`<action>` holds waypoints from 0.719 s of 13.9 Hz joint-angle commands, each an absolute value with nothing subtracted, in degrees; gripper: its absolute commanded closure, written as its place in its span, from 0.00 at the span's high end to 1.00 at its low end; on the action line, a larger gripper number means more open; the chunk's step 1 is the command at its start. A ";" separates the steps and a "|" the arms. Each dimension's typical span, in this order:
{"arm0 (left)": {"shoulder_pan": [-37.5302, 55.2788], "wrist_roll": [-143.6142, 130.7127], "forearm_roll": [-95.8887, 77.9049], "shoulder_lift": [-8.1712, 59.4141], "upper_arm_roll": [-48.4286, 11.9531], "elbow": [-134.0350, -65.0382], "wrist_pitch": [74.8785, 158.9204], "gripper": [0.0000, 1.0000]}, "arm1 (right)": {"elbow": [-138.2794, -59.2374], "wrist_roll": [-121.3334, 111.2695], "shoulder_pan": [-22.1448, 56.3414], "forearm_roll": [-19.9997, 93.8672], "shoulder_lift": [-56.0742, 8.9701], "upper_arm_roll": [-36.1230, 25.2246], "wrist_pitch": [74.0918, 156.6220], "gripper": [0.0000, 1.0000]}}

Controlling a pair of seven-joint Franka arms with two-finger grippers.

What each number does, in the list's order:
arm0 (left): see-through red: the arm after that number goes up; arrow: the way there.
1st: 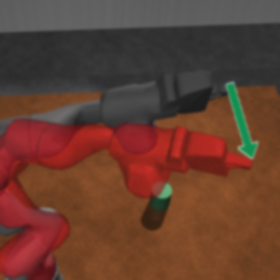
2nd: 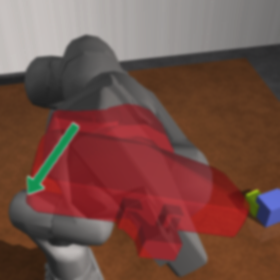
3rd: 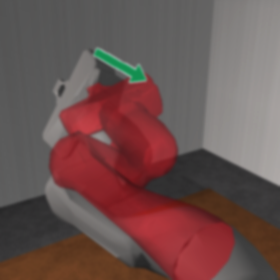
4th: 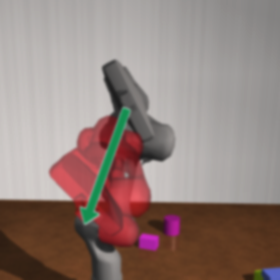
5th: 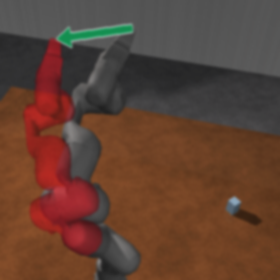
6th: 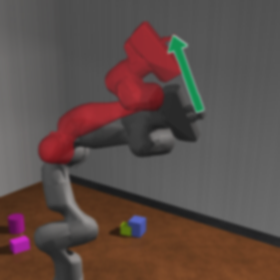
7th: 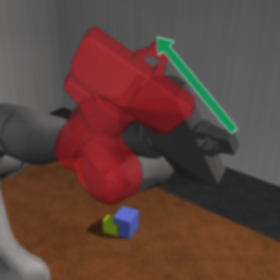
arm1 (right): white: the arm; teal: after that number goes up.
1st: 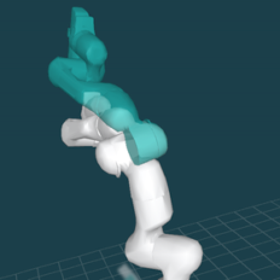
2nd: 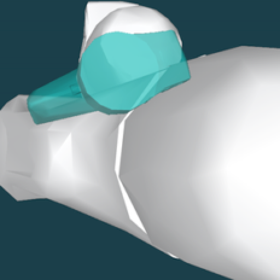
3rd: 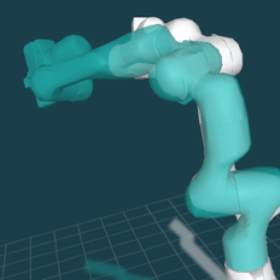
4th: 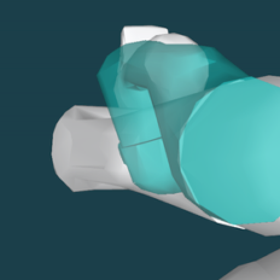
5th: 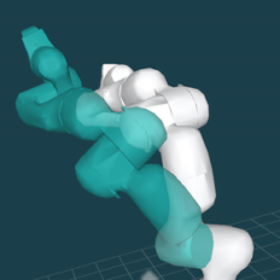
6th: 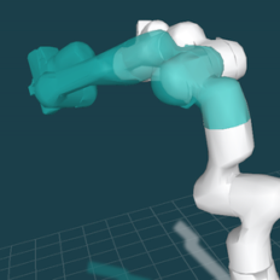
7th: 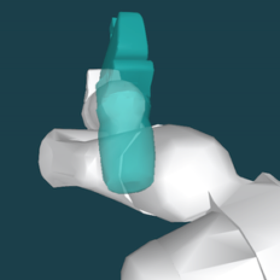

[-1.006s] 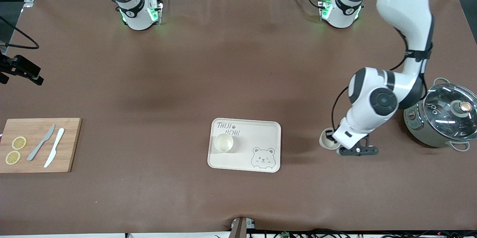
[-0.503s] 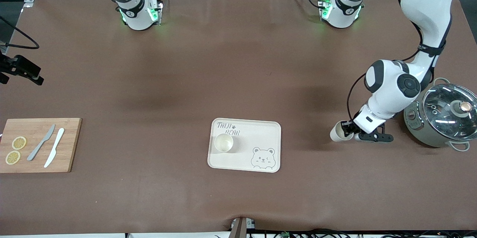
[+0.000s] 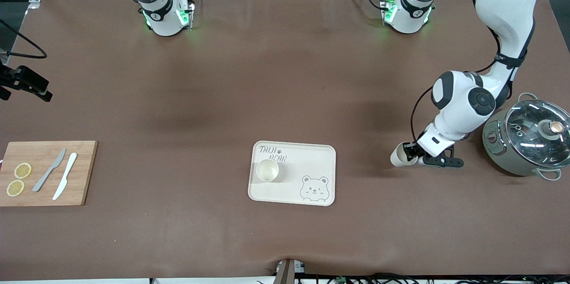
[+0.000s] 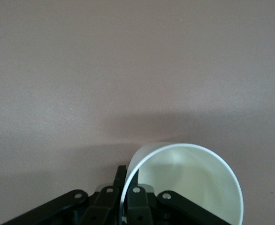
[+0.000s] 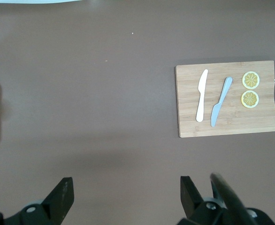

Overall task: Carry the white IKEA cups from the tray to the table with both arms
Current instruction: 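Lower the cup onto the table beside the pot and open the left gripper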

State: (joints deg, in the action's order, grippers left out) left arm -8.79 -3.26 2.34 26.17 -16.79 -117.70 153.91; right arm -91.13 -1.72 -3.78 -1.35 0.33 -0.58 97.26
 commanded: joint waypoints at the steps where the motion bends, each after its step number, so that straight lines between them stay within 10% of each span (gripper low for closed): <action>1: -9.05 -2.55 5.17 26.80 -16.96 -118.04 154.69 0.00 | -90.79 -1.14 -3.25 -2.29 0.26 -0.70 96.77 1.00; 10: -9.14 -2.64 7.64 28.74 -16.96 -117.60 154.69 0.00 | -90.62 -1.23 -3.34 -2.29 0.35 -0.70 96.68 1.00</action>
